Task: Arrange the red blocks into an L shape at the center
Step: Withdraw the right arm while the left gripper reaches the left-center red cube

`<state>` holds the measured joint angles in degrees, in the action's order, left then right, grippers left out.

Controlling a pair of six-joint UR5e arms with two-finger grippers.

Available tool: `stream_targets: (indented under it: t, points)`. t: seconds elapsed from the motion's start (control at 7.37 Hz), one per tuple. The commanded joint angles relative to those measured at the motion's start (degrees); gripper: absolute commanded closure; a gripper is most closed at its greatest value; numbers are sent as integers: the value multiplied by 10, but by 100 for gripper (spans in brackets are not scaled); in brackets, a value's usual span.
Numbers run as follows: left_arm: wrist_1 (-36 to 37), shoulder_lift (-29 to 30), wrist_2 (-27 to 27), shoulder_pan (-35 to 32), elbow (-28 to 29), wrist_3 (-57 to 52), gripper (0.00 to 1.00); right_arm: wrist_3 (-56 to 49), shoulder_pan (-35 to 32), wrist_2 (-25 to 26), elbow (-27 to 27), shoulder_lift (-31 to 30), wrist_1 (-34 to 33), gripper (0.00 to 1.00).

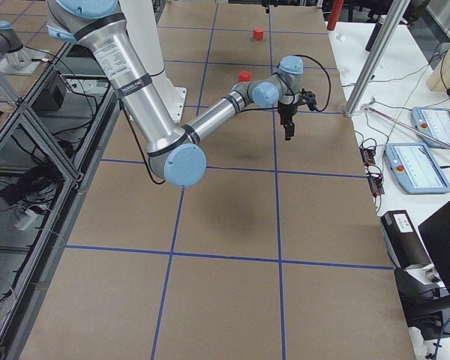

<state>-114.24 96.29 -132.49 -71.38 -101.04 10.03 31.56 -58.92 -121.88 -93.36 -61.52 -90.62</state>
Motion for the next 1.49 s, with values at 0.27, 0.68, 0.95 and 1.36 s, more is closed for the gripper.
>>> stream_targets:
  t: [0.27, 0.68, 0.95, 1.36]
  points:
    - [5, 102, 13, 214, -27, 255, 0, -236, -151, -53, -1, -210, 32, 0]
    - [59, 125, 98, 315, -20, 268, 0, -230, -177, -49, -1, -236, 48, 0]
    - [90, 139, 99, 315, 1, 270, 0, -229, -178, -49, -2, -238, 48, 0]
    - [90, 186, 119, 317, 57, 281, 0, -229, -178, -49, -2, -238, 48, 0]
